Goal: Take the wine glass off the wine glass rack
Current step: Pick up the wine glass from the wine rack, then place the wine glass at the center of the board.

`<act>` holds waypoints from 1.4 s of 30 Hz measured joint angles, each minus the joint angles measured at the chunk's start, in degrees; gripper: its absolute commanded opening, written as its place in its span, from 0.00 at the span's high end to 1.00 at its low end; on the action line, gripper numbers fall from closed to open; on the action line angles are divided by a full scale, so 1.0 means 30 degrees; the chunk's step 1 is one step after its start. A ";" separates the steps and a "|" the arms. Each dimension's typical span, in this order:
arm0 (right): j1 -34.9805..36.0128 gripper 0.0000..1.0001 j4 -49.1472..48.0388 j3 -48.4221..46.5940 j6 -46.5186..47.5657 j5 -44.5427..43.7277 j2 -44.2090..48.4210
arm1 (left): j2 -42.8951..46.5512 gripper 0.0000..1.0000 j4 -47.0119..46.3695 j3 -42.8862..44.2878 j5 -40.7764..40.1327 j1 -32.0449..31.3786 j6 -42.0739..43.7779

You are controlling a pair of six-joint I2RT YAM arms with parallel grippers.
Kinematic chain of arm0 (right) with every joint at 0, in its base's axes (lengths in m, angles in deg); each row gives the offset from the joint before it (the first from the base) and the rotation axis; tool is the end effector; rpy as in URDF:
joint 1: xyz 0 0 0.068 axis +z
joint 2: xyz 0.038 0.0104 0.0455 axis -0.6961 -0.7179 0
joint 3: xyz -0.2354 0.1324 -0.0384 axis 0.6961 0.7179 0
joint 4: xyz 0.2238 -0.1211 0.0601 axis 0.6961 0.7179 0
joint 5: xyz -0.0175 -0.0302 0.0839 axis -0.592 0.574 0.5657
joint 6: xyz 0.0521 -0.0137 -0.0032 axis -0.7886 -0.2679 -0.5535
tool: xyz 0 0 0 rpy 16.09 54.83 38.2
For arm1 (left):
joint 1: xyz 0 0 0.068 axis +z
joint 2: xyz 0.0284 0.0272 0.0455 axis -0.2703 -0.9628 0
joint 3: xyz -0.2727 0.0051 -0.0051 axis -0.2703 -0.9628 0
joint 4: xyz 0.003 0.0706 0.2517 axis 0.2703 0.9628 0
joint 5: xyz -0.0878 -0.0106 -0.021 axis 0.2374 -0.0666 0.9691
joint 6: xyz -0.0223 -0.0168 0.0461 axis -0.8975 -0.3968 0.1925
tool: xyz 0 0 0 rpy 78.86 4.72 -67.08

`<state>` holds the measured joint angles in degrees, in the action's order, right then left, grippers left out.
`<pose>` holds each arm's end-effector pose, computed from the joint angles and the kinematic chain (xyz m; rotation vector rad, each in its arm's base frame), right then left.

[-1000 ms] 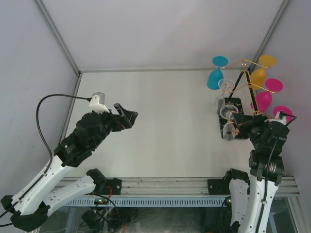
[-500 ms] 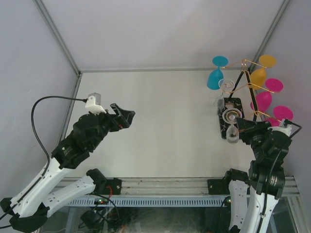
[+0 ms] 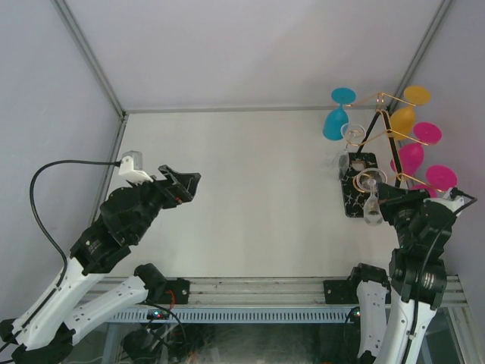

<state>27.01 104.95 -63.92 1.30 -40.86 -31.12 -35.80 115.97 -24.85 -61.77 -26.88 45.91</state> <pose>0.0536 -0.0119 0.3676 1.0749 1.5679 0.5915 0.0971 -0.0704 0.3811 -0.2577 1.7787 -0.6918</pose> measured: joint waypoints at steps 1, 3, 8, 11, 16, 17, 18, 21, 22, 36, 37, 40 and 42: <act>0.0000 1.00 -0.0073 -0.0095 0.0095 -0.0168 -0.0291 | 0.0015 0.00 0.0000 0.0000 -0.0066 0.0000 -0.0007; 0.0000 1.00 -0.0415 -0.0160 0.0226 -0.0357 -0.0823 | 0.0058 0.00 0.0000 -0.0022 -0.0146 0.0000 0.0000; 0.0000 1.00 -0.1464 -0.0168 0.0546 -0.0342 -0.2120 | 0.0342 0.00 0.0036 -0.0262 -0.0284 0.0000 -0.0007; 0.0000 1.00 -0.2215 -0.0211 0.0845 0.0248 -0.2856 | 0.0517 0.00 0.0102 -0.0262 -0.0612 0.0000 -0.0007; 0.0000 1.00 -0.2973 -0.0379 0.1566 0.1596 -0.3905 | 0.0590 0.00 0.0321 -0.0262 -0.1027 0.0007 -0.0015; 0.0000 1.00 -0.3060 -0.0386 0.1712 0.1821 -0.4029 | 0.0583 0.00 0.0321 -0.0262 -0.1064 0.0007 -0.0015; 0.0000 1.00 -0.3155 -0.0386 0.1923 0.2135 -0.4153 | 0.0583 0.00 0.0321 -0.0262 -0.1078 0.0007 -0.0015; 0.0000 1.00 -0.3337 -0.0459 0.2557 0.3162 -0.4473 | 0.0546 0.00 0.0321 -0.0262 -0.1049 0.0007 -0.0015; 0.0000 1.00 -0.3351 -0.0546 0.2790 0.3585 -0.4605 | 0.0517 0.00 0.0321 -0.0262 -0.1020 0.0007 -0.0015; 0.1617 1.00 -0.4401 -0.1515 0.4277 1.1154 -0.5588 | -0.0903 0.00 -0.0918 -0.0262 0.2565 0.0109 0.0058; 0.2178 1.00 -0.4503 -0.1632 0.4386 1.1446 -0.5617 | -0.1013 0.00 -0.1195 -0.0262 0.2994 0.0117 0.0044; 0.4146 1.00 -0.4787 -0.1792 0.4758 1.1846 -0.5610 | -0.1304 0.00 -0.2943 -0.0532 0.4932 0.0131 -0.0102; 0.5610 1.00 -0.4881 -0.1851 0.5020 1.1759 -0.5654 | -0.1377 0.00 -0.4182 -0.0954 0.6229 0.0131 -0.0408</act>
<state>43.84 90.30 -69.47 16.36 -5.58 -48.08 -39.93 103.43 -27.71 -43.08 -26.49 44.68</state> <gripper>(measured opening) 0.016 0.996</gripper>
